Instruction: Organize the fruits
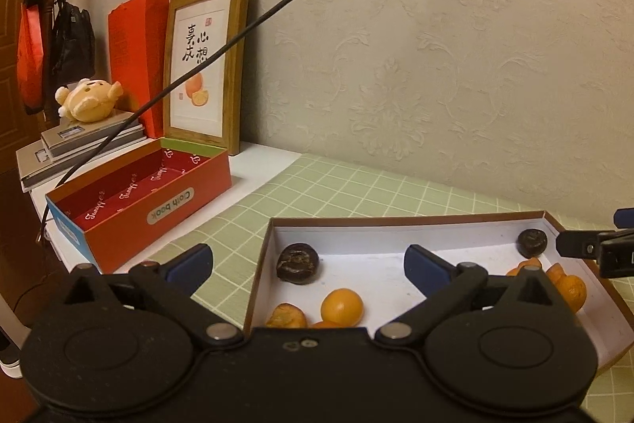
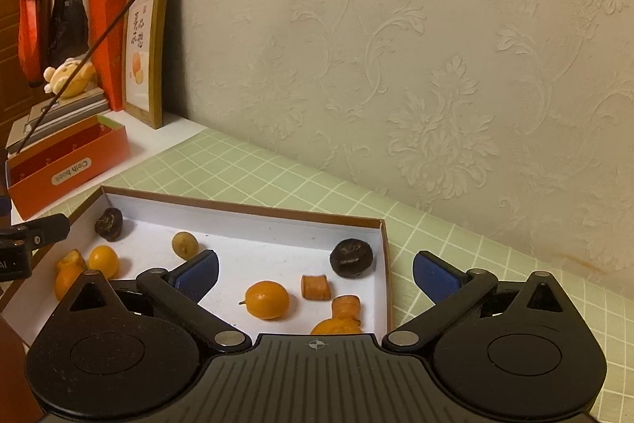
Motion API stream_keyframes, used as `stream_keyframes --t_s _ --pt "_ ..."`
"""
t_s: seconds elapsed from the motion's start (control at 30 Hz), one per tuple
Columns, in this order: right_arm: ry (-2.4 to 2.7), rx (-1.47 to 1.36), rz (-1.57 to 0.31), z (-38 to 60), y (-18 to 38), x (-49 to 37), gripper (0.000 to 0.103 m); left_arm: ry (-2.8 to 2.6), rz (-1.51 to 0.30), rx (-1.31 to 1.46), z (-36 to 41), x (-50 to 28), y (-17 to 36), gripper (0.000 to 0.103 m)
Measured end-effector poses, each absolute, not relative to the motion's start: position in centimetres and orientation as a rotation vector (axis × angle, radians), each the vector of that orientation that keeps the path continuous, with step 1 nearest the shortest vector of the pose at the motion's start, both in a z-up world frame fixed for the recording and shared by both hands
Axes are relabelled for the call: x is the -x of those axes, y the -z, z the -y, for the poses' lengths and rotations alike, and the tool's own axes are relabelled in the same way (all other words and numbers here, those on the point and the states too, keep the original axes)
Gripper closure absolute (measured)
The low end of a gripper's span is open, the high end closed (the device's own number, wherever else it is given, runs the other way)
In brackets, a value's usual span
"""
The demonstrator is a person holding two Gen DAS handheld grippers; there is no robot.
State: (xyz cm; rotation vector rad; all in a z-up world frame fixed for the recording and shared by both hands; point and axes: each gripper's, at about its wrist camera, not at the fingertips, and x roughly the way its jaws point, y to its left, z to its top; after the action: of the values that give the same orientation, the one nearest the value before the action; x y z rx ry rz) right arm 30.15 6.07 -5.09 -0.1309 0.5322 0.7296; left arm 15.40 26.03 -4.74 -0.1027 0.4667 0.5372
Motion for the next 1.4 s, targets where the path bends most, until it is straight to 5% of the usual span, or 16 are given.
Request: stream_keyframes --t_s 1.4 --pt "-0.602 0.059 -0.528 7.8 1.4 -25.8 0.000 -0.372 -0.396 0.081 -15.9 -12.2 0.8 0.006"
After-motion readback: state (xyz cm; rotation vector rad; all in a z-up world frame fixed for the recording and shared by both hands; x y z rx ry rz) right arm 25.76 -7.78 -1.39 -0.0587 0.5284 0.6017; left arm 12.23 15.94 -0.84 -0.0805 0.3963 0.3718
